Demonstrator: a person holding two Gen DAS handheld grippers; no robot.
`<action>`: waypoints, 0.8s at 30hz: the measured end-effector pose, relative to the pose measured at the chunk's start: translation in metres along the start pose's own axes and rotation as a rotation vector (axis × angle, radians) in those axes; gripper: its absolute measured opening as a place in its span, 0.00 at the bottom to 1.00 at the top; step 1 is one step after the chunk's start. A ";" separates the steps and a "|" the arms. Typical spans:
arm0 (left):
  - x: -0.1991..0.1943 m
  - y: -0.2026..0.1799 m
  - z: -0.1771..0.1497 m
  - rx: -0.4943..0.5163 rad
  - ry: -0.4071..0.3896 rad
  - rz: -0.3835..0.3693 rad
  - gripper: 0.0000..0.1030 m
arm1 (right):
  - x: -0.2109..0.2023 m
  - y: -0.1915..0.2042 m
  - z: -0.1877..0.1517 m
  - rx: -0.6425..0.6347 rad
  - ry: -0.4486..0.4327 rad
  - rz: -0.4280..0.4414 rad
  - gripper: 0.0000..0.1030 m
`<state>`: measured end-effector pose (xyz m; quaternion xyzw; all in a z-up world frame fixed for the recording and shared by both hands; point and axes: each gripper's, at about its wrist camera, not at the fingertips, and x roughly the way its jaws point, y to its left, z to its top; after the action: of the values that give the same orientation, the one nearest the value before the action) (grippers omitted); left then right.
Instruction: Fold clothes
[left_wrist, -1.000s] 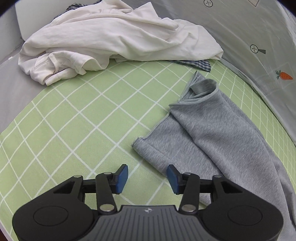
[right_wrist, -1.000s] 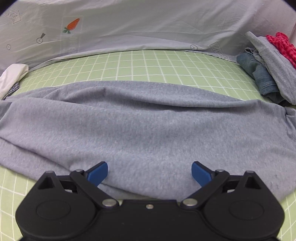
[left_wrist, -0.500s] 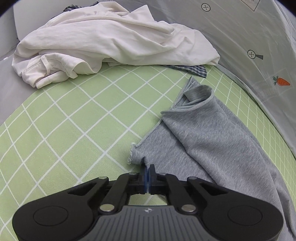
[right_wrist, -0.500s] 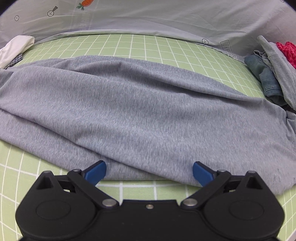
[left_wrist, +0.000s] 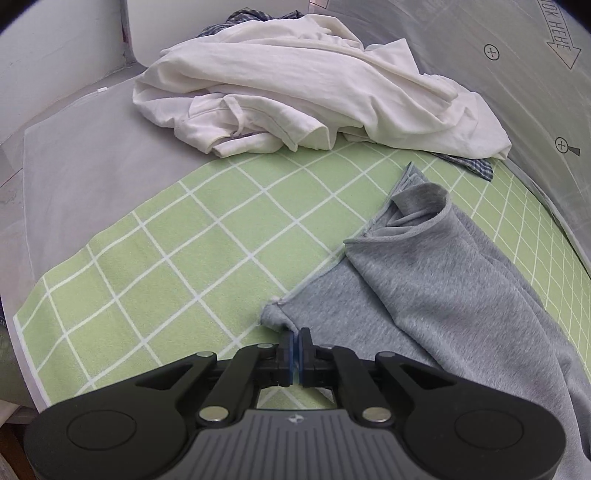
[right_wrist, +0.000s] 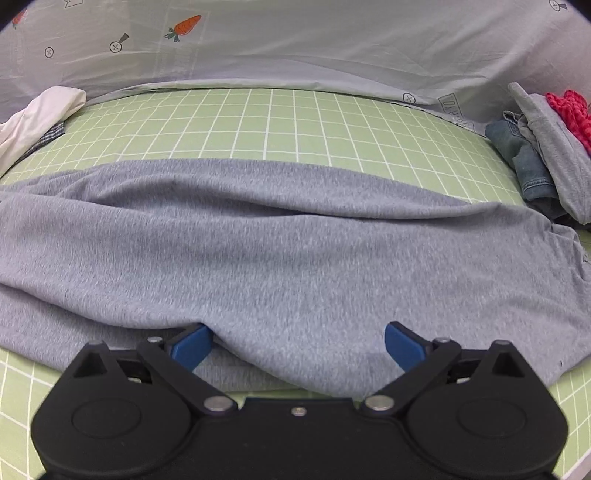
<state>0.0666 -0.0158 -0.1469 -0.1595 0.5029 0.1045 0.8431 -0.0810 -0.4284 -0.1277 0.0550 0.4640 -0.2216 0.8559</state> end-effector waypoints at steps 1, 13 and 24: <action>-0.006 0.004 0.001 -0.011 -0.012 -0.009 0.07 | 0.001 0.001 0.002 -0.002 -0.003 -0.002 0.98; 0.004 -0.034 0.021 0.096 -0.005 -0.175 0.38 | 0.001 0.020 0.008 0.024 -0.019 -0.018 0.98; 0.040 -0.033 0.044 -0.029 0.058 -0.258 0.15 | -0.015 0.029 -0.005 0.071 -0.009 -0.111 0.98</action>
<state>0.1323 -0.0290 -0.1572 -0.2379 0.5009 -0.0024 0.8321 -0.0791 -0.3962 -0.1212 0.0584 0.4542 -0.2852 0.8420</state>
